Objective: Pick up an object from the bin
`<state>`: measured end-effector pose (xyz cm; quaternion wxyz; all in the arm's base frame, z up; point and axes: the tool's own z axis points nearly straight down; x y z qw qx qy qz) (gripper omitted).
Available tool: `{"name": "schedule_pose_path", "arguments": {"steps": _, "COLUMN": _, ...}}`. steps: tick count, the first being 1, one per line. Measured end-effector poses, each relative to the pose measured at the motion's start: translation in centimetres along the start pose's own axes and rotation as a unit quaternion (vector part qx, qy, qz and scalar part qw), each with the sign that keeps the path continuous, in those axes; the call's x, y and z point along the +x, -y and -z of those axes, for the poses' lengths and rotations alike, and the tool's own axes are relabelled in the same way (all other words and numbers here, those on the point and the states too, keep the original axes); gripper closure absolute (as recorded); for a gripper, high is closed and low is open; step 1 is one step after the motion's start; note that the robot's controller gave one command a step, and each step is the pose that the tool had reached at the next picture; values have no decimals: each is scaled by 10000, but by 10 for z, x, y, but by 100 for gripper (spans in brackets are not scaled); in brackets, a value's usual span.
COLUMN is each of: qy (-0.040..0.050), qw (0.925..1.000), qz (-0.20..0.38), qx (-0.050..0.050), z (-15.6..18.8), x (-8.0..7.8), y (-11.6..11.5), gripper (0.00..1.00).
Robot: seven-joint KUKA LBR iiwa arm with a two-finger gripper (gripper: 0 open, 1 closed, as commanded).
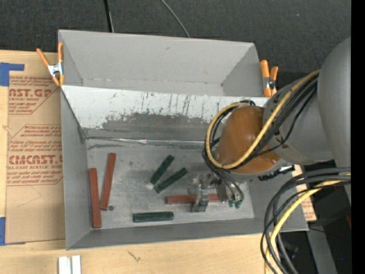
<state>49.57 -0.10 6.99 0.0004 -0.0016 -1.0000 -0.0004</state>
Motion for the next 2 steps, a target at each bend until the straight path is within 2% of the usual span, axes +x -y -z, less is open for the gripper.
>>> {"name": "schedule_pose_path", "arguments": {"steps": 1, "qy": 0, "qw": 10000, "qz": 0, "qx": 0, "z": 0, "x": 0, "y": 0, "gripper": 100}}
{"name": "schedule_pose_path", "arguments": {"steps": 2, "qy": 43, "qw": 10000, "qz": 68, "qx": 6, "z": 194, "x": 4, "y": 13, "gripper": 100}}
